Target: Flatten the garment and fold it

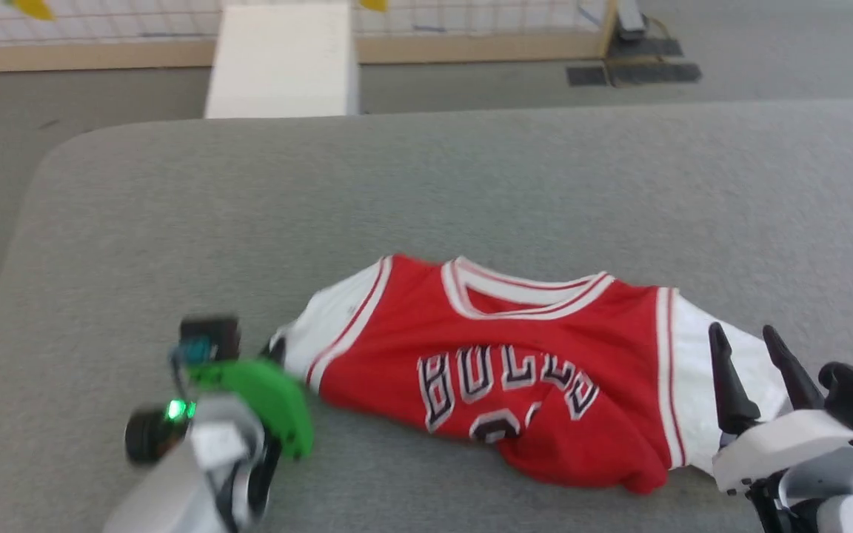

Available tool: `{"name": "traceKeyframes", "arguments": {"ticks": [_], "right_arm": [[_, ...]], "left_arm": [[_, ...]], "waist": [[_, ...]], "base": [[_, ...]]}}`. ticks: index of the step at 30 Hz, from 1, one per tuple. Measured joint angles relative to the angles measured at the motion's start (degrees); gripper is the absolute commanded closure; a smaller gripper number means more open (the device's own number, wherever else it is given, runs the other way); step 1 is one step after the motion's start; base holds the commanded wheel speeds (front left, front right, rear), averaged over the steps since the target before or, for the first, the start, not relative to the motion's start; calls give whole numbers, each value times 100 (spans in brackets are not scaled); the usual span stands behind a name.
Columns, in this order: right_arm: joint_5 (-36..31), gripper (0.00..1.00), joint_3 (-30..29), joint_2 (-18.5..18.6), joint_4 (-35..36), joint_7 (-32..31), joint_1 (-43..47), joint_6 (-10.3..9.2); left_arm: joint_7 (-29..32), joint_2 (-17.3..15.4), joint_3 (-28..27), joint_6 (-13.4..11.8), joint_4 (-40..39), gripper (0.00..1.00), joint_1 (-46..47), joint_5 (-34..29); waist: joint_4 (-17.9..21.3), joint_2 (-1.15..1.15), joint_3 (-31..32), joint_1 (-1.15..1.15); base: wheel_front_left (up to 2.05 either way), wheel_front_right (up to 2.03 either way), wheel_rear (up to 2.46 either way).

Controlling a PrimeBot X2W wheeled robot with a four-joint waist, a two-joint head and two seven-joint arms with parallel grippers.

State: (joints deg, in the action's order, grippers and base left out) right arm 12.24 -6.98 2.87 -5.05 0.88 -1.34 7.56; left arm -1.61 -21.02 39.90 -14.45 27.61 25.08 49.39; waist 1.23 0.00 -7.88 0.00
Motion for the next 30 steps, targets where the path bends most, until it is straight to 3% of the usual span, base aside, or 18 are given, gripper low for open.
{"name": "traceKeyframes", "arguments": {"ticks": [7,8,9,10,14,18,22,25,30], "right_arm": [[-20,0,-163,-5,107,-186,49,1],[-21,0,-232,-4,99,-255,49,1],[-20,0,-297,-4,90,-321,49,0],[-21,0,-356,0,55,-433,46,0],[-107,0,-709,-8,-231,-989,-144,1],[-416,0,-1171,-2,-628,-1722,-580,0],[-680,0,-1446,-2,-964,-2417,-926,0],[-868,0,-1558,-2,-1252,-3023,-1150,0],[-973,0,-1504,-4,-1570,-3663,-1417,0]], "left_arm": [[-21,-424,-290,-747,-1486,100,-1487,400],[29,-454,-304,-826,-1645,91,-1631,466],[33,-471,-302,-867,-1759,11,-1722,487],[-9,-490,-320,-881,-1900,0,-1806,491],[-528,-515,-458,-817,-2254,0,-1872,449],[-1202,-505,-701,-669,-2268,0,-1855,32],[-1293,-334,-1121,-450,-2338,0,-1825,-573],[-1312,-45,-1624,-160,-2522,0,-1807,-1269],[-1312,344,-2081,383,-2441,0,-1867,-1906]], "waist": [[-442,0,184,0],[-495,0,200,0],[-533,0,209,0],[-576,0,216,0],[-657,0,163,0],[-693,0,87,0],[-753,0,49,0],[-796,0,12,0],[-808,0,-26,0]], "base": [[0,0,0],[0,0,0],[0,0,0],[0,0,0],[0,0,0],[0,0,0],[0,0,0],[0,0,0],[0,0,0]]}}
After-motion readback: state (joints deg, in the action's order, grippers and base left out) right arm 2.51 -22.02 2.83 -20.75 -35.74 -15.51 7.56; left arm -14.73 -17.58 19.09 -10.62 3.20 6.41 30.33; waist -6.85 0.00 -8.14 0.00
